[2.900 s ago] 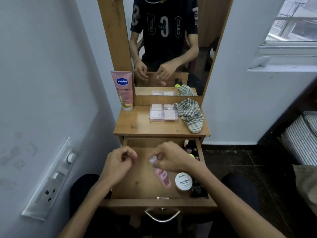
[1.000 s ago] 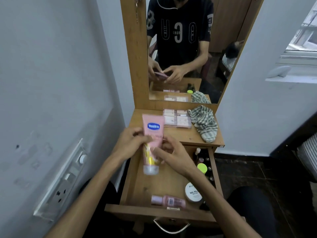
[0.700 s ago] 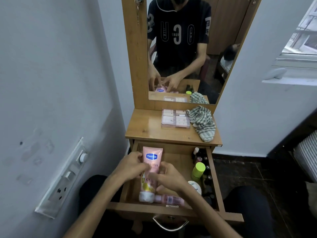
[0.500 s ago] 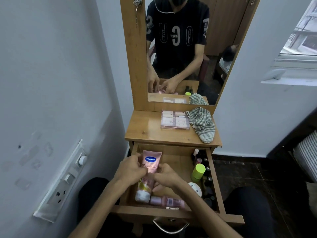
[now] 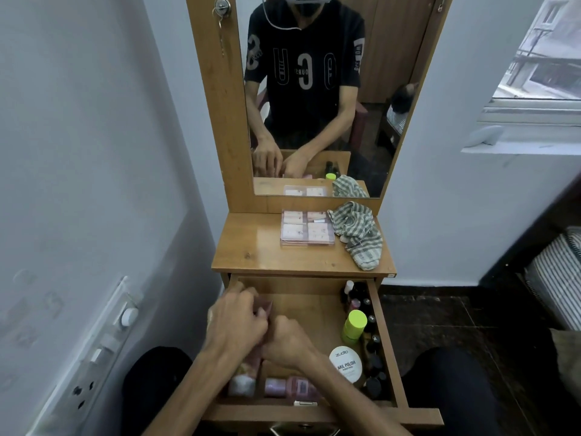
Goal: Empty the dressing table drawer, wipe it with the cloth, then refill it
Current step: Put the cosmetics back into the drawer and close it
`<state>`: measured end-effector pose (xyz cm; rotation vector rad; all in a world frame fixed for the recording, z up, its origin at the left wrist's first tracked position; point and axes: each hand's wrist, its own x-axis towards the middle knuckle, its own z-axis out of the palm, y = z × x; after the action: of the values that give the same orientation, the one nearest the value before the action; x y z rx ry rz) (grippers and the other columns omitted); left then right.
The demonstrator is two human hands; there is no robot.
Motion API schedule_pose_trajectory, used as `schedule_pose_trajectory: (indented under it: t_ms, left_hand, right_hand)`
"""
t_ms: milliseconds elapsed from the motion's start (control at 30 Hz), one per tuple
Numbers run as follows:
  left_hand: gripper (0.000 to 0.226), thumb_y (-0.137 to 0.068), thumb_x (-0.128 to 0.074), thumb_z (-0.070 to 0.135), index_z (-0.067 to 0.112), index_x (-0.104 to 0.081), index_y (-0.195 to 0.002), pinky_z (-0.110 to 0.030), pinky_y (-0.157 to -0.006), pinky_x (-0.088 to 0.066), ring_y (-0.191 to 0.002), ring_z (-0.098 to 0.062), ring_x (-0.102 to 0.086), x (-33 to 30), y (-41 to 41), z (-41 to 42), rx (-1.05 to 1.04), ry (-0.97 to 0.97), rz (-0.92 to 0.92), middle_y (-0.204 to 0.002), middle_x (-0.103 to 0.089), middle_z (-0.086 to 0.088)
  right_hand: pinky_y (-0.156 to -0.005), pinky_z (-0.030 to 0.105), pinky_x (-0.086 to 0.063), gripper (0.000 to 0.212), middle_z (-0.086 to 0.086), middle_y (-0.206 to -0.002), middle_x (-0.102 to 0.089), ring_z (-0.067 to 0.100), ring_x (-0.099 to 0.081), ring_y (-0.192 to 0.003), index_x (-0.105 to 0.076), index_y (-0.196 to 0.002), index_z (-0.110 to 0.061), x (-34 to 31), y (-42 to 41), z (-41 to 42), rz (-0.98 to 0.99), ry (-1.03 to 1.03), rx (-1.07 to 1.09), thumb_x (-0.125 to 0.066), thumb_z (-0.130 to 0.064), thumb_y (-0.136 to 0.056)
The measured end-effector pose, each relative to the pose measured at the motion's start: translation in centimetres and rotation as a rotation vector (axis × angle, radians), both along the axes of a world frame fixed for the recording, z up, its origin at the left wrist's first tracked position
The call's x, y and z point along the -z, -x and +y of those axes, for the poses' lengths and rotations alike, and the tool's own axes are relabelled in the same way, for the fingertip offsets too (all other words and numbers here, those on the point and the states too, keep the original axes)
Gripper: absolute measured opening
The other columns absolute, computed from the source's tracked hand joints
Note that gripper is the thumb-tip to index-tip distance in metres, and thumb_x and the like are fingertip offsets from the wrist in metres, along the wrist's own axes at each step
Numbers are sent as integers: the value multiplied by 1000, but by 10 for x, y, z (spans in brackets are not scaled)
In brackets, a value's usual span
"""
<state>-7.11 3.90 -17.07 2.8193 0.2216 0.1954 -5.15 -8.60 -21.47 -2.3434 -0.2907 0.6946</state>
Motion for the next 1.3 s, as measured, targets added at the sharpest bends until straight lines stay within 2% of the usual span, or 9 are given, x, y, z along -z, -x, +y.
schedule_pose_trajectory:
  t_ms: [133, 300, 433, 567, 733, 867, 1067, 1167, 1300]
  left_hand:
    - [15, -84, -68, 24, 21, -74, -98, -34, -76, -55, -92, -17, -67, -21, -27, -5, -8, 189, -172, -100, -71, 7]
    - [28, -87, -69, 29, 19, -73, -113, -35, -84, -54, -99, -16, -64, -42, -81, -14, -66, 423, -194, -108, -69, 5]
    - [43, -87, -67, 35, 14, -70, -123, -39, -90, -52, -114, -25, -63, -41, -120, -23, -85, 438, -97, -123, -68, -4]
    - [25, -79, -65, 33, 8, -67, -78, -37, -63, -46, -81, -27, -64, -35, -142, -30, -111, 468, -58, -79, -69, -6]
    - [15, -83, -67, 20, 17, -79, -92, -34, -71, -49, -86, -23, -66, -40, -145, -37, -108, 513, -91, -89, -76, 1]
    - [18, -83, -67, 13, 20, -65, -67, -32, -57, -38, -74, -23, -62, -44, -131, -37, -115, 551, -96, -66, -63, 7]
    - [34, -83, -71, 18, 23, -74, -117, -34, -78, -58, -88, -15, -69, -50, -83, -21, -139, 619, -99, -96, -73, 7]
    - [28, -83, -76, 18, 26, -74, -109, -21, -70, -50, -86, -7, -66, -58, -44, -14, -118, 623, -140, -91, -72, 7]
    - [21, -82, -79, 20, 30, -75, -100, -20, -69, -49, -78, -4, -65, -57, 5, -12, -84, 590, -134, -84, -70, 10]
  right_hand:
    - [-72, 29, -43, 45, 14, -110, -76, 38, -68, -105, -73, -101, -15, -21, -10, -9, -98, 62, 14, -73, -56, -83]
    - [-77, 27, -56, 17, -2, -86, -79, 13, -72, -81, -82, -91, -18, -67, -56, -44, -440, -139, 370, -69, -29, -87]
    - [-78, 33, -61, 22, -4, -80, -77, 10, -70, -74, -83, -93, -15, -85, -102, -68, -608, -159, 570, -66, -29, -86]
    - [-69, 41, -60, 23, 1, -68, -67, 18, -63, -66, -71, -76, -14, -78, -130, -70, -575, -42, 604, -64, -34, -83]
    - [-74, 38, -56, 25, 1, -81, -66, 21, -63, -77, -64, -84, -17, -76, -139, -58, -562, 91, 582, -63, -42, -85]
    - [-77, 38, -60, 24, -6, -82, -67, 17, -65, -78, -72, -95, -19, -75, -132, -59, -535, 12, 575, -64, -37, -81]
    - [-70, 32, -60, 33, -10, -77, -73, 7, -68, -72, -77, -119, -26, -96, -81, -71, -480, -150, 491, -72, -34, -88]
    - [-62, 17, -46, 28, -15, -74, -66, -1, -62, -71, -76, -117, -31, -102, -47, -80, -443, -143, 434, -74, -32, -89]
    - [-78, 27, -55, 19, -15, -79, -71, 0, -66, -78, -78, -104, -35, -95, -9, -90, -332, -155, 412, -77, -35, -86]
